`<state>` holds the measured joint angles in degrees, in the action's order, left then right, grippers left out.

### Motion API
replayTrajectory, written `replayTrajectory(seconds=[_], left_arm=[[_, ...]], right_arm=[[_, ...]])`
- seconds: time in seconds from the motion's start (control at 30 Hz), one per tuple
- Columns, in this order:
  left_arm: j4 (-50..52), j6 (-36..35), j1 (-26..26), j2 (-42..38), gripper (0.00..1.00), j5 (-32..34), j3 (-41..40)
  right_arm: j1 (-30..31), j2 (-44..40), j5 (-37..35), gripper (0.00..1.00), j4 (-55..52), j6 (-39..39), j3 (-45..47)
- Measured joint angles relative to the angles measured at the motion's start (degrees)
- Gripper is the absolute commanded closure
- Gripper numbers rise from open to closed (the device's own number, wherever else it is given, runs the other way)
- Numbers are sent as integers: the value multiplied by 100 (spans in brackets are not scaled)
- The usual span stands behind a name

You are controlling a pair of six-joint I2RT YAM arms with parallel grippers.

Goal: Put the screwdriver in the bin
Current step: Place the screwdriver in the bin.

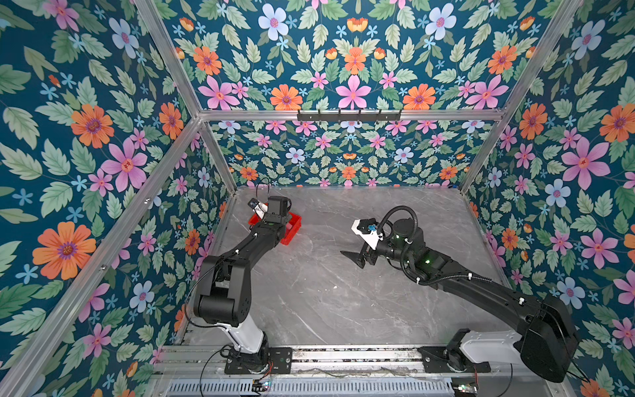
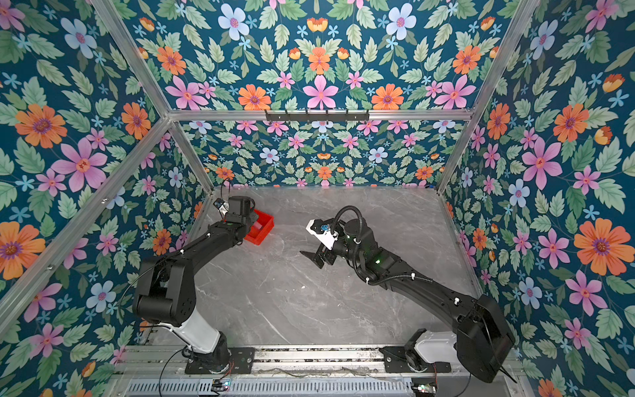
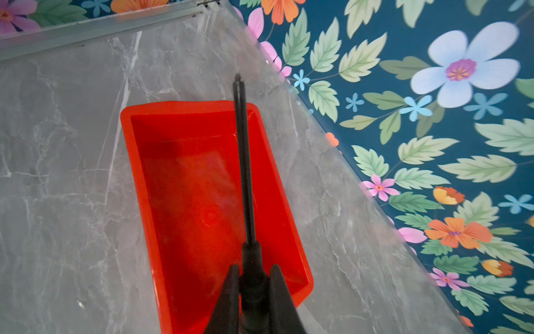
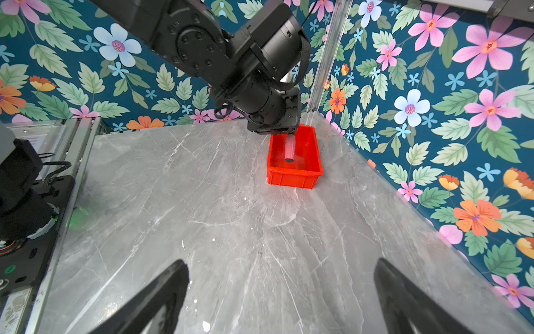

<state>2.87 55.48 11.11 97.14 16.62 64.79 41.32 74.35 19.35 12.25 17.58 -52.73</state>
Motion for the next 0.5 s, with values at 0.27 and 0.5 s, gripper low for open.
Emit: replayTrajectory(seconds=[0.27, 0.5], left_arm=[[42, 302, -343, 844, 100, -299, 452], [109, 409, -516, 1217, 100, -393, 640]], right_arm=[[11, -83, -13, 1, 57, -87, 68], [15, -142, -52, 1, 57, -87, 87]])
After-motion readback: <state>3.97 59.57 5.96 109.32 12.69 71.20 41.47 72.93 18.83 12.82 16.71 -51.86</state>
